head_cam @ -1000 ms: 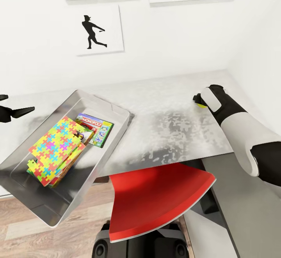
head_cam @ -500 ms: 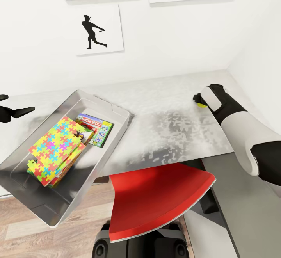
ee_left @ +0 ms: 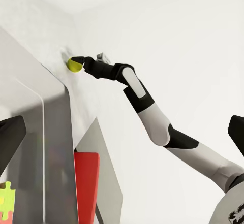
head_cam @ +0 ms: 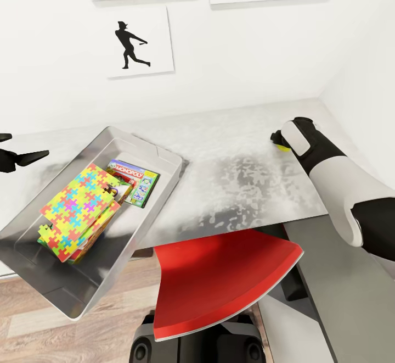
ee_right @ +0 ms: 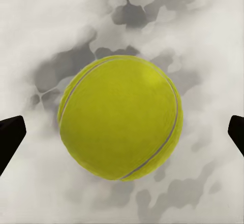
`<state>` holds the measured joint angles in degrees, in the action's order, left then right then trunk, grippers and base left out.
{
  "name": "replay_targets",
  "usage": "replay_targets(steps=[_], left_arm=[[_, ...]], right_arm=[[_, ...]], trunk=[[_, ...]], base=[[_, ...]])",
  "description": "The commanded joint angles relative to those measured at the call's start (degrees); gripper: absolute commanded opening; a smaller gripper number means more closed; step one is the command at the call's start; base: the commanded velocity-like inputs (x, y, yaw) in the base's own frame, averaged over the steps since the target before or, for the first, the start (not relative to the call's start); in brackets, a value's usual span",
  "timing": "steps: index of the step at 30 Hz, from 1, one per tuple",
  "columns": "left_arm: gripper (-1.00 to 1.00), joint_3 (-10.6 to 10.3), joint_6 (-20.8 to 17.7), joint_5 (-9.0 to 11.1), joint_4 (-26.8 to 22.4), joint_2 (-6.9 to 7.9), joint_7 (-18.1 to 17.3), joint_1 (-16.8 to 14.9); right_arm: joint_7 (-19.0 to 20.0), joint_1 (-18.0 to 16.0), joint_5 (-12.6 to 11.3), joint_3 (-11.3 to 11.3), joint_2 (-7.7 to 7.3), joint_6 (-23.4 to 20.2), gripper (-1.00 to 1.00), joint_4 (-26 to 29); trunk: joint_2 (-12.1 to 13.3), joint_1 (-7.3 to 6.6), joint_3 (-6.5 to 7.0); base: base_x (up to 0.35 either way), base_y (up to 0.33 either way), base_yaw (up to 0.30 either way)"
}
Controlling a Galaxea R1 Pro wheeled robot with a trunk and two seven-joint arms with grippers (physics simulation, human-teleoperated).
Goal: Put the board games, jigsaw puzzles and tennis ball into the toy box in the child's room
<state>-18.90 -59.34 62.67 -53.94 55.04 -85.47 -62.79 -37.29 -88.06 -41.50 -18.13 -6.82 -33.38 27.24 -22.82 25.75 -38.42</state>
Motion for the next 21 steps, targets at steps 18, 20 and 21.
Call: replay_targets(steps=[18, 20, 21], left_arm=[[1.0, -0.35, -0.6, 0.09, 0.06, 0.07, -0.4, -0.14], [1.0, -0.35, -0.6, 0.09, 0.06, 0.07, -0.4, -0.14], [1.0, -0.35, -0.6, 0.08, 0.06, 0.07, -0.4, -0.14]], right_arm=[[-0.47, -0.09, -0.35, -0.5, -0.12, -0.24, 1.0, -0.02], [-0.45, -0.09, -0.38, -0.5, -0.17, -0.23, 1.0, -0.04], [-0.44, -0.09, -0.39, -0.5, -0.2, -0.22, 1.0, -0.05]], trunk=[[-0.1, 0.04, -0.09], [-0.1, 0.04, -0.09], [-0.1, 0.04, -0.09]], base=[[0.0, 0.0, 0.0], [0.0, 0.0, 0.0], [0.0, 0.0, 0.0]])
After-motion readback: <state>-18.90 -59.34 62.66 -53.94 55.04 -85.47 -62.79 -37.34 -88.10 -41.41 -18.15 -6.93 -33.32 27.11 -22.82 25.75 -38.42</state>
